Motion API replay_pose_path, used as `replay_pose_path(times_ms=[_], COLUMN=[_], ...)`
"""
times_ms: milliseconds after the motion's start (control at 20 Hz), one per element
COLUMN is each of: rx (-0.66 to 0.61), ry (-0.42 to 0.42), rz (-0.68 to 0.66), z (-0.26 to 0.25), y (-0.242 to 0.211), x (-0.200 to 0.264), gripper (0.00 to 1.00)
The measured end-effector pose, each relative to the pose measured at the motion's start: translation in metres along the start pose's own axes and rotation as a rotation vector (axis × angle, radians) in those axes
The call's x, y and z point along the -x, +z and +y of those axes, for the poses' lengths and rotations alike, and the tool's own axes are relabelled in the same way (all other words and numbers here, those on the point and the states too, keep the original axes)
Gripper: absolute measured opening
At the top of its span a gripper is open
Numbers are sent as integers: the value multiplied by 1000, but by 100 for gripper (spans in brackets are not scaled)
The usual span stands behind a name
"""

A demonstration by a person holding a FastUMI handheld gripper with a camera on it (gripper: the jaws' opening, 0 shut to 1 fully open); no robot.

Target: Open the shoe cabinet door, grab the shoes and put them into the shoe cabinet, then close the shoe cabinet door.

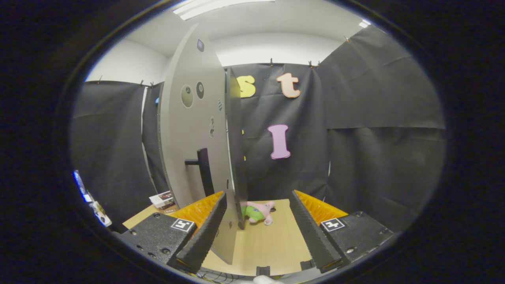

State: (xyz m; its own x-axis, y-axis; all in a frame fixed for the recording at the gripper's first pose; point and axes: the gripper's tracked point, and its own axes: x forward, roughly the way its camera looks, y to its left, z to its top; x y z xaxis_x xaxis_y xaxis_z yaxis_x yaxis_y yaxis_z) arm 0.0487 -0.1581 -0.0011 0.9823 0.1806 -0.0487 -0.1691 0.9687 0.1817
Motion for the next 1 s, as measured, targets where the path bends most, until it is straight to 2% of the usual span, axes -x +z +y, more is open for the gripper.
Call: replay_pose_path(times_ms=[350, 700, 1000], rx=[-3, 8, 48], ry=[176, 208, 184], rz=[12, 26, 23], z=[24, 52, 108], y=[7, 3, -2], x=[-43, -43, -45], gripper=[100, 99, 99])
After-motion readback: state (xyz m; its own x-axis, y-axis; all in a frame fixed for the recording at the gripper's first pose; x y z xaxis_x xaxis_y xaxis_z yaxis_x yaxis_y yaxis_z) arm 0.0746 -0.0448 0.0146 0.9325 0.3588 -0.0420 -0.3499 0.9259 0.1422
